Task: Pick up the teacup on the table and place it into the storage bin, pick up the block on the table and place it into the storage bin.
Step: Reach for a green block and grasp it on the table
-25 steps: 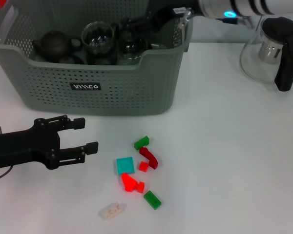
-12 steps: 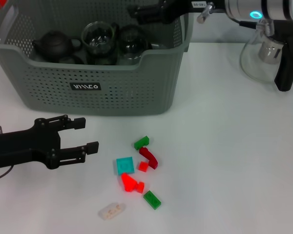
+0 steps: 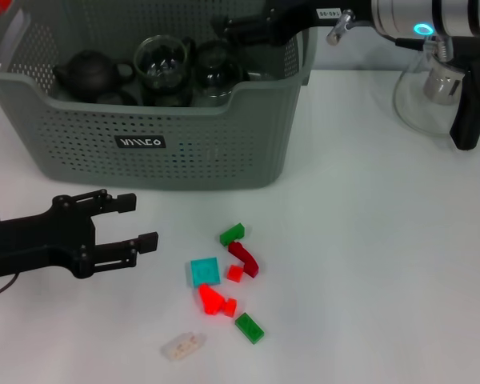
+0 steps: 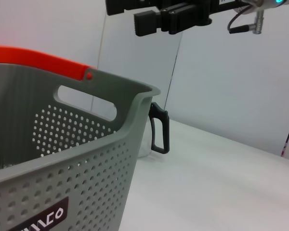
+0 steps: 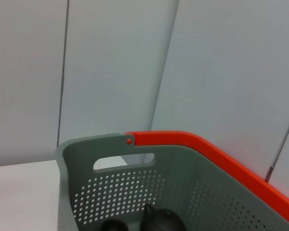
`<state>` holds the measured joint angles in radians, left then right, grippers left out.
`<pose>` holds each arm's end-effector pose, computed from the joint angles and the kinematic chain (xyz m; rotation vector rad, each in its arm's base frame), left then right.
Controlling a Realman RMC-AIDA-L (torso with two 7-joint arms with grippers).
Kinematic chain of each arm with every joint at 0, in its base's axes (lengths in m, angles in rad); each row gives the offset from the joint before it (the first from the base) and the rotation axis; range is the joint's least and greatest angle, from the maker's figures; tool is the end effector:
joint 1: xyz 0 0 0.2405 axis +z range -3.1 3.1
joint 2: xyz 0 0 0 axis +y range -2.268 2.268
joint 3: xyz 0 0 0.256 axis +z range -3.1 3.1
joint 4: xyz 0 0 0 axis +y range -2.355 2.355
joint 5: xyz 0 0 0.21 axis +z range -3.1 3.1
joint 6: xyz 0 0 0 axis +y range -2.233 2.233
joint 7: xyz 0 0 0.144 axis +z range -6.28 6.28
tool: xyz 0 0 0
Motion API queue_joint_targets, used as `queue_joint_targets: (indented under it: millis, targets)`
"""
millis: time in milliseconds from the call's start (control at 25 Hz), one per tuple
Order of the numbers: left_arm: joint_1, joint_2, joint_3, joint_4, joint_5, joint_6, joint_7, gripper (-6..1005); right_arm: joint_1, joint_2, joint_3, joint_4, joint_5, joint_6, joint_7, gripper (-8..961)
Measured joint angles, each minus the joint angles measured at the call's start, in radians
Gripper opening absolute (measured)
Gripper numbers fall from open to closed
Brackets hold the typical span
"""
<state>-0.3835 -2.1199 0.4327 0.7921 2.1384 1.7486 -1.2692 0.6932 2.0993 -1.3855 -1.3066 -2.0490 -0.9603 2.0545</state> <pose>-0.3051 0.2753 0.0285 -2.6307 -0.6150 -0.7130 0.0541 0.4127 0.0002 -2.5575 0.1732 0.4404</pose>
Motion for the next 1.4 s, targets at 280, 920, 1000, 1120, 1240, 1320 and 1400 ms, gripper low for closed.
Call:
queue_joint_targets:
  millis: [280,920,1000,1120,1240,1320,1400]
  targets:
    - [0.003,0.000,-0.015,-0.001,0.000,0.007,0.001,763,-0.008,-0.005,0.058,-0.035,-0.004,-0.212,0.007,911]
    - [0.000,0.001,-0.022,-0.002,0.005,0.007,0.001,763,-0.063,-0.002,0.117,-0.054,-0.161,-0.555,0.035,910]
    - [-0.001,0.002,-0.022,-0.002,0.006,0.007,0.001,763,-0.049,0.000,0.072,-0.043,-0.204,-0.541,0.065,910]
    - [-0.001,0.002,-0.022,-0.002,0.007,0.007,0.001,763,-0.018,0.000,-0.004,-0.010,-0.246,-0.505,0.109,909]
    - [-0.001,0.003,-0.022,-0.002,0.008,0.007,0.004,763,0.031,0.001,-0.063,0.045,-0.286,-0.477,0.144,909]
    - [0.001,0.003,-0.022,-0.002,0.008,0.007,0.011,763,0.067,0.002,-0.097,0.093,-0.301,-0.458,0.150,909]
    - [0.002,0.003,-0.022,-0.002,0.008,0.008,0.014,763,0.095,0.002,-0.123,0.140,-0.304,-0.434,0.150,909]
